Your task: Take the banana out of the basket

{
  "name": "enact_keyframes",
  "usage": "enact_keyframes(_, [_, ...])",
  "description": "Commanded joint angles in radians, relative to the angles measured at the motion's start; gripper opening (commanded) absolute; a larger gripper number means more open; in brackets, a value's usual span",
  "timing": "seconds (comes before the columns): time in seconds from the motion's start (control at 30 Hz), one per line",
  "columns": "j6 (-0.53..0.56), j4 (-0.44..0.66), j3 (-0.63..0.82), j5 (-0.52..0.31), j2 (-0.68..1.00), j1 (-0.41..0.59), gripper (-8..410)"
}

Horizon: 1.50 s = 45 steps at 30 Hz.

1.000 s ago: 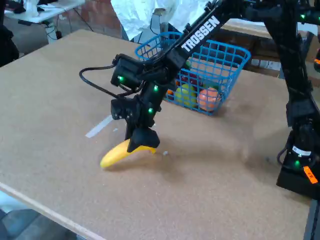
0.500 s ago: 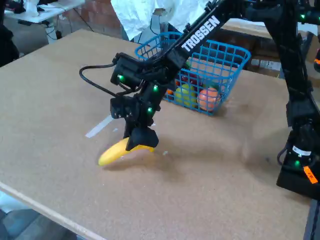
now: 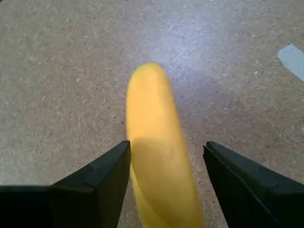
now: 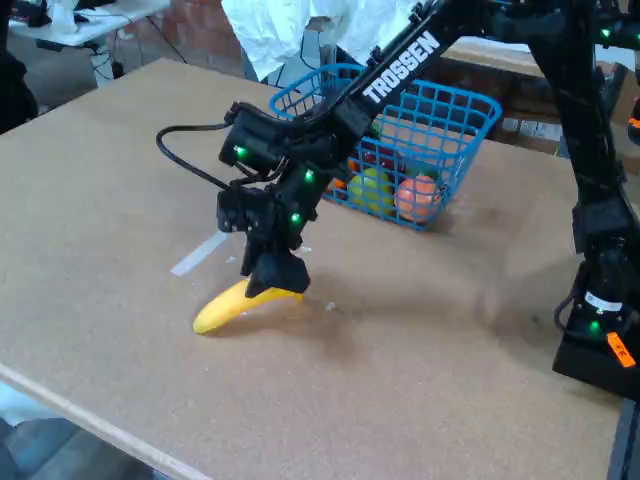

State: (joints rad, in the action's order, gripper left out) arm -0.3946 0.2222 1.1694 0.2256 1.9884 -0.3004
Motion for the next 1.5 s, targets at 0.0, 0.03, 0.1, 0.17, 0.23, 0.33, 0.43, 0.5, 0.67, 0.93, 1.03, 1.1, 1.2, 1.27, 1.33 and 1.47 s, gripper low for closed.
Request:
enact_keyframes(0.0, [0.025,-0.012,0.0,-0.034,0.002,0.0,246])
enact_keyframes(0.03, [0.025,-0.012,0.0,-0.035,0.002,0.0,252])
enact_keyframes(0.1, [0.024,-0.013,0.0,-0.034,0.002,0.0,258])
enact_keyframes(0.17, [0.024,-0.014,0.0,-0.035,0.002,0.0,259])
enact_keyframes(0.23, [0.024,-0.016,0.0,-0.035,0.002,0.0,259])
enact_keyframes(0.33, [0.024,-0.018,0.0,-0.036,0.002,0.0,259])
enact_keyframes(0.43, [-0.002,-0.052,0.0,-0.07,0.001,0.0,259])
enact_keyframes(0.5, [-0.002,-0.094,0.0,-0.111,0.001,0.0,259])
enact_keyframes(0.67, [-0.002,-0.166,0.0,-0.132,-0.008,0.0,259])
enact_keyframes(0.93, [0.005,-0.193,0.0,-0.131,-0.02,0.0,259])
enact_keyframes(1.03, [0.005,-0.193,0.0,-0.131,-0.02,0.0,259])
enact_keyframes(1.1, [0.005,-0.193,0.0,-0.131,-0.02,0.0,259])
enact_keyframes(1.2, [0.004,-0.193,0.0,-0.131,-0.02,0.0,259])
enact_keyframes(1.27, [0.004,-0.193,0.0,-0.131,-0.02,0.0,259])
enact_keyframes(1.33, [0.005,-0.193,0.0,-0.131,-0.02,0.0,259])
enact_keyframes(1.47, [0.005,-0.193,0.0,-0.131,-0.02,0.0,259])
